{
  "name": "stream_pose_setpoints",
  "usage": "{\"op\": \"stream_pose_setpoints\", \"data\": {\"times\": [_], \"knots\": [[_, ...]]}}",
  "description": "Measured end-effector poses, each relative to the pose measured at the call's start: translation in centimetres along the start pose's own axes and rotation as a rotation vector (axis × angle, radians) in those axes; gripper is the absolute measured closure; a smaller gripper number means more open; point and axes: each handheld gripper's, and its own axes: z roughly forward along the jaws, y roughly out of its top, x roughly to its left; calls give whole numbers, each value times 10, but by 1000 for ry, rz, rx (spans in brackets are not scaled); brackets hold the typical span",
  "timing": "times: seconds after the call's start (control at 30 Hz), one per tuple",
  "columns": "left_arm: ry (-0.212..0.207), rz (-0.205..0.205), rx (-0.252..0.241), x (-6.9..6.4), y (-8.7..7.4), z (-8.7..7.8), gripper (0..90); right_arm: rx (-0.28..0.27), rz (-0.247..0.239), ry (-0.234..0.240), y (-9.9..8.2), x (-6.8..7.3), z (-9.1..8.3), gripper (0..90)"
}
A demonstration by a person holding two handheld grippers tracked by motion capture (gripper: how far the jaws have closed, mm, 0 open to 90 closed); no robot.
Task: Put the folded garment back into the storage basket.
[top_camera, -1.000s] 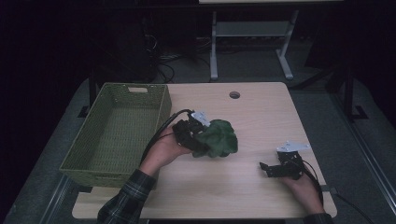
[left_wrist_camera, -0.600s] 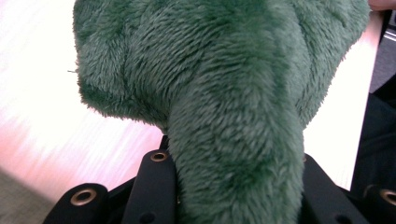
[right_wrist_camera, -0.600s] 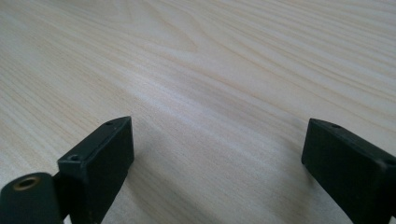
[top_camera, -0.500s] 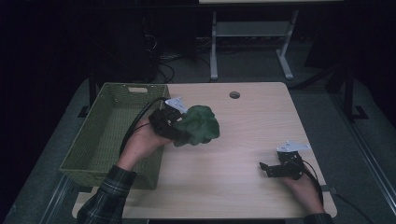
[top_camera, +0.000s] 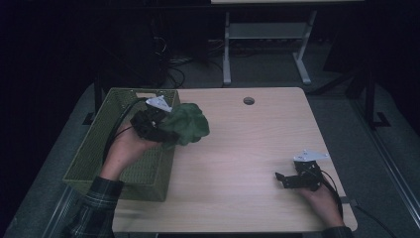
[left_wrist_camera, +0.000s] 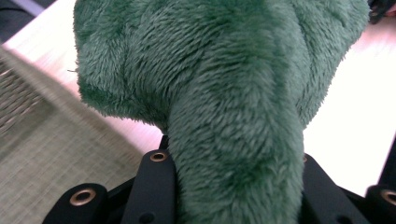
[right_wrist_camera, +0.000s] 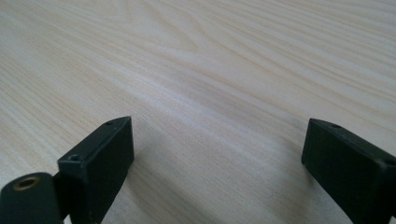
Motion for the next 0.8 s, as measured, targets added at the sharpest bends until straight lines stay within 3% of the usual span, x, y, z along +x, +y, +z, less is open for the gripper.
{"op": "stream_pose_setpoints", "data": {"times": [0.33, 0.53, 0.8], "knots": [[93, -76, -22, 25, -27, -27, 683, 0, 0, 0, 0, 0, 0, 89], [128, -104, -17, 35, -38, -32, 684, 0, 0, 0, 0, 0, 0, 88], [157, -179, -18, 48, -63, -28, 684, 0, 0, 0, 0, 0, 0, 89]]}}
